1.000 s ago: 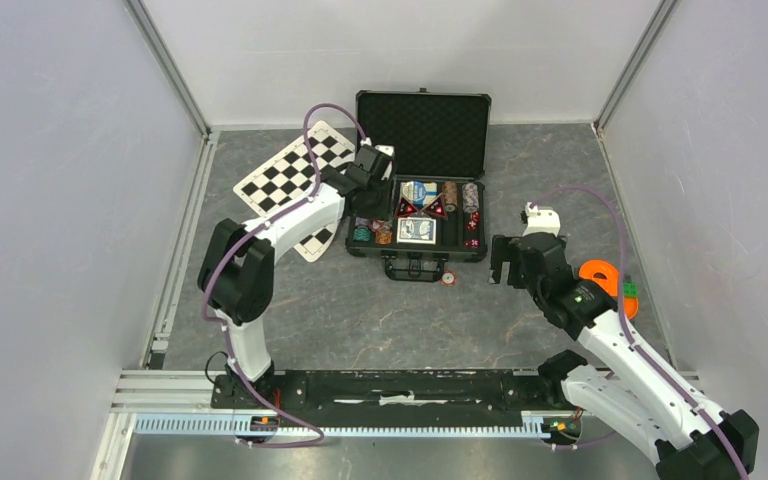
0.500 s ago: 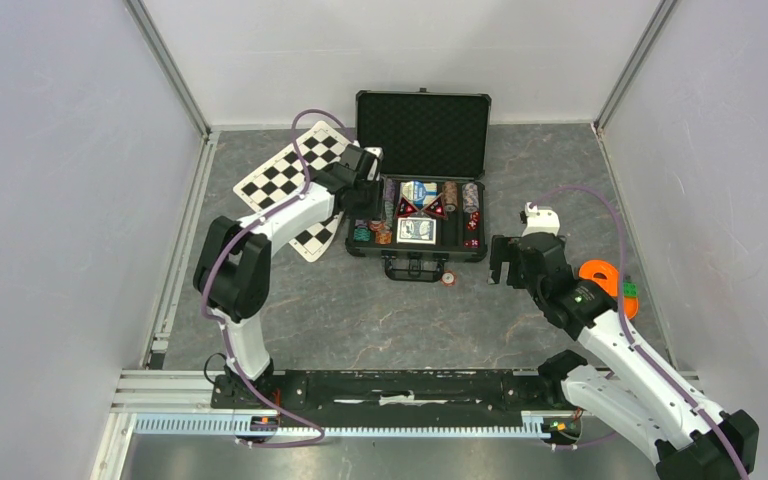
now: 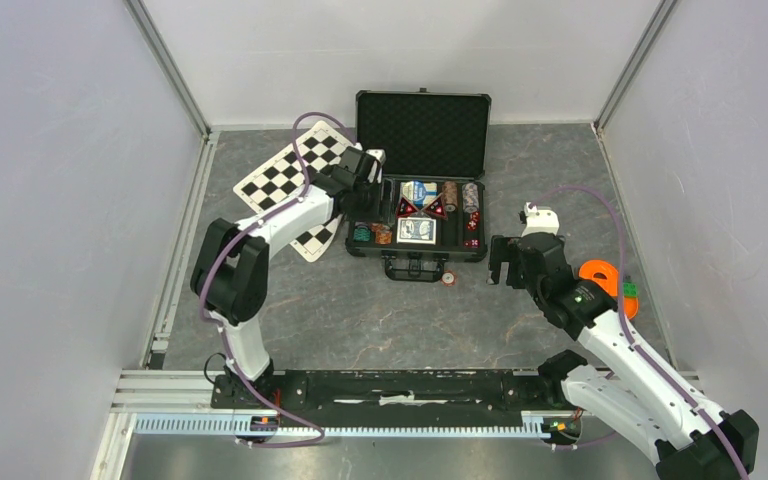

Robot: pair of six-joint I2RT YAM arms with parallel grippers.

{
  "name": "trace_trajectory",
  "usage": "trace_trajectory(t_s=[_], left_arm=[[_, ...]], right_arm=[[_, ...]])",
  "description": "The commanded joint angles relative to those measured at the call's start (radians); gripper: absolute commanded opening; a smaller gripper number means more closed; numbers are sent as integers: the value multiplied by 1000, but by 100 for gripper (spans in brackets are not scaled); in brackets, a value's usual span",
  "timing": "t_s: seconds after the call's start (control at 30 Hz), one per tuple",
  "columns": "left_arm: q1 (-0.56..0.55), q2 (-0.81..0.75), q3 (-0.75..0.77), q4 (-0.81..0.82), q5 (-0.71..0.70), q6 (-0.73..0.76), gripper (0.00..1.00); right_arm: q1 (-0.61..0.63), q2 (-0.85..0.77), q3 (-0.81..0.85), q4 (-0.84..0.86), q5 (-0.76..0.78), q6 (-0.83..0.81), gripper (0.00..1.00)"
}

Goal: Pack up texas hold em set

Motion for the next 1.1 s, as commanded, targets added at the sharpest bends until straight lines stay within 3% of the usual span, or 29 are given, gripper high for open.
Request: trace_trajectory(t_s=[0.0,0.27,0.43,0.57,0.73,1.07], left_arm=[[10,-60,-14,-6,-32,10,73],[1,-147,-75,13,-65,29,74],[-11,-218,-135,58,-77,78,81],[-33,-237,-159,101,-79,147,76],[-96,-239,-183,143,-143,263,78],[-99,-169,-145,149,-171,278,60]], right_arm=[[1,-2,45,34,-11,-9,99],[1,-4,38,36,-29,0,99],[1,-6,30,55,-54,1,99],[1,-22,27,62,-65,-19,99],[1,-65,-3,83,-93,-33,99],[1,-78,1,73,-113,-62,99]])
